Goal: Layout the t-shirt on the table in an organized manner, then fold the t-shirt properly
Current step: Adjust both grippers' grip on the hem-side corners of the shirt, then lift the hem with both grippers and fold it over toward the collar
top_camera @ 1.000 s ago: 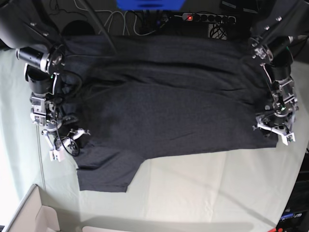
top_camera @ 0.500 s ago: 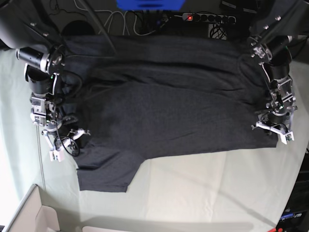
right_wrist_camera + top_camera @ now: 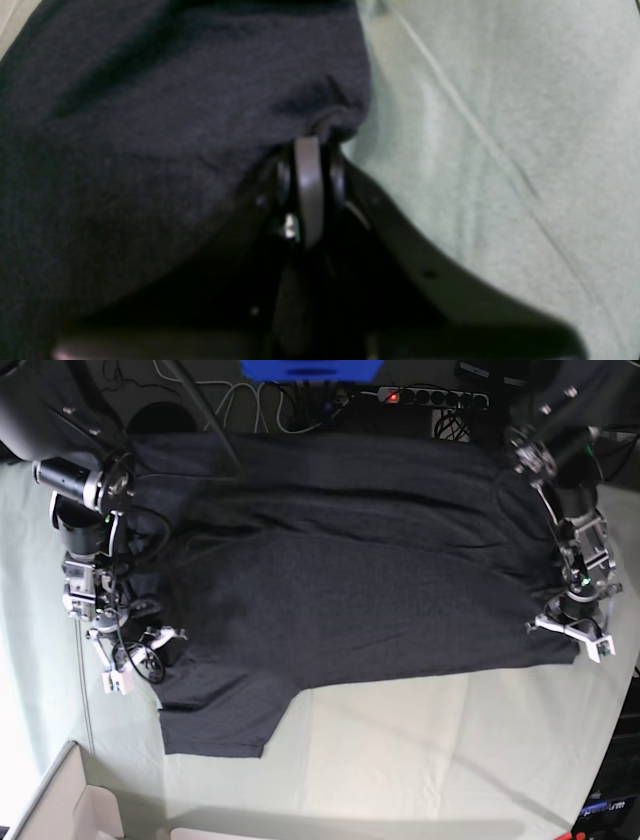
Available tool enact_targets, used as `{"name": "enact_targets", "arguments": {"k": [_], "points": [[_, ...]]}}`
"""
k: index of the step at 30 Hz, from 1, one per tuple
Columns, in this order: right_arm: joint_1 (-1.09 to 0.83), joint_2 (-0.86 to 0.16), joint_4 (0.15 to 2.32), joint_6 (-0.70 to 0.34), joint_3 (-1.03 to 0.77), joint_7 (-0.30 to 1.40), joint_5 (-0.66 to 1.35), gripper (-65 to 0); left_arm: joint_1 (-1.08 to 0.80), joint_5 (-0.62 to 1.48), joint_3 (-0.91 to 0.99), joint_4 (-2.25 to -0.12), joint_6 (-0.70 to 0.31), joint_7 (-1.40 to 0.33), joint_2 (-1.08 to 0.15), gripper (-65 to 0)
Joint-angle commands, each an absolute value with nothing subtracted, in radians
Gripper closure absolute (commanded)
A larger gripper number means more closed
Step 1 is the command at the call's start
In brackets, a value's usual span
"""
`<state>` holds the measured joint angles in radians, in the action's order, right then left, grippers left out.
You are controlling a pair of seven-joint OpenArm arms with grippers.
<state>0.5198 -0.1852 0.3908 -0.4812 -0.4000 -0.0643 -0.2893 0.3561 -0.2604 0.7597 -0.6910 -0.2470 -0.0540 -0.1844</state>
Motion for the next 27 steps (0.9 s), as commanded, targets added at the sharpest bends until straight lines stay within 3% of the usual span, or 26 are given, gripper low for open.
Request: {"name": "enact_targets", "arguments": {"k": [1, 5, 18, 27], "points": [[0.539, -0.191, 0.4, -0.487, -0.398, -0.062, -0.291, 0.0, 0.358, -0.254, 0.76, -0.763, -0.248, -0.022, -0.183, -0.2], [0.541, -0.189, 0.4, -0.487, -0.398, -0.062, -0.291, 0.0, 0.32, -0.254, 0.754, -0.909, -0.248, -0.024, -0.134, -0.2], [0.519, -0.185, 0.414, -0.487, -0.404, -0.07, -0.286, 0.0, 0.286, -0.254, 0.76, -0.981, -0.249, -0.104, -0.127, -0.2], [0.332, -0.176, 0.765, -0.529, -0.404, -0.059, -0.17, 0.0, 0.28, -0.254, 0.757, -1.003, -0.249, -0.105, -0.124, -0.2]]}}
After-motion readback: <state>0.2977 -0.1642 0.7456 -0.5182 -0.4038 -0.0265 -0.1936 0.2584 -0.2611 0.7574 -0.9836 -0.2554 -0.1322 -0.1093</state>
